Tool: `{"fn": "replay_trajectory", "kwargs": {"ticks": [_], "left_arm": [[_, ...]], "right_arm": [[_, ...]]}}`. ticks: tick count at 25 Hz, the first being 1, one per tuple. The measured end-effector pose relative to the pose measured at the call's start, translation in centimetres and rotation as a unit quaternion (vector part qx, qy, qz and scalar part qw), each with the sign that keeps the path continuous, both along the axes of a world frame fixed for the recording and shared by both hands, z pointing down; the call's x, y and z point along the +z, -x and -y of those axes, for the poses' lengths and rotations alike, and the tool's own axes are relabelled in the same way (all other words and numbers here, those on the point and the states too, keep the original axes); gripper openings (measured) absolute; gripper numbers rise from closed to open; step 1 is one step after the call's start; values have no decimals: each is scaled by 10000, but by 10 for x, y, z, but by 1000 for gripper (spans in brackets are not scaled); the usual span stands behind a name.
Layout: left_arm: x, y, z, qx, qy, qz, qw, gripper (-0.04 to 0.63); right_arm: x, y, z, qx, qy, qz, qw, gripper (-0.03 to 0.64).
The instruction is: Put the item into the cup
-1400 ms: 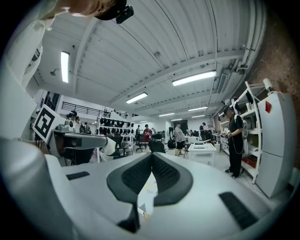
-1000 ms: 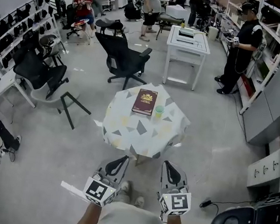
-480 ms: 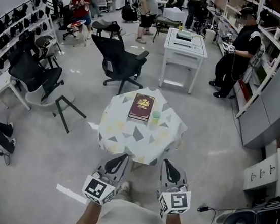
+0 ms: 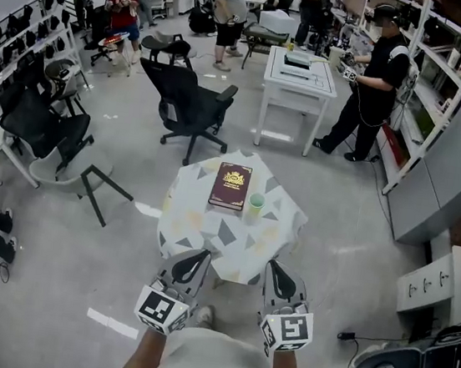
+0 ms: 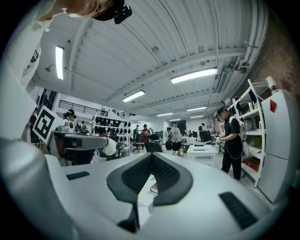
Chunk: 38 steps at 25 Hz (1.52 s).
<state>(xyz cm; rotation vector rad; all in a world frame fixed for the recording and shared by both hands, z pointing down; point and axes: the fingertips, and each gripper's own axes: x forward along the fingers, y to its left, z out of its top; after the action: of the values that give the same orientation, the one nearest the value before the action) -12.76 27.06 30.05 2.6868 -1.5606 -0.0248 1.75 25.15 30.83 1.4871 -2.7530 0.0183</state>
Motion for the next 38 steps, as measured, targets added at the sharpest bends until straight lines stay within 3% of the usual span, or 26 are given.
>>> {"fn": "replay_trajectory", "kwargs": {"ticks": [20, 30, 38], "left_arm": [[14, 64, 81, 614, 133, -228, 9978, 11], [24, 63, 115, 793, 217, -389, 9959, 11], [27, 67, 137, 626, 196, -334, 9973, 11]], "right_arm": [[9, 51, 54, 695, 262, -419, 9964, 8], [20, 53, 79, 860, 406, -527, 9941, 8], [18, 57, 105, 747, 289, -481, 9956, 8]]}}
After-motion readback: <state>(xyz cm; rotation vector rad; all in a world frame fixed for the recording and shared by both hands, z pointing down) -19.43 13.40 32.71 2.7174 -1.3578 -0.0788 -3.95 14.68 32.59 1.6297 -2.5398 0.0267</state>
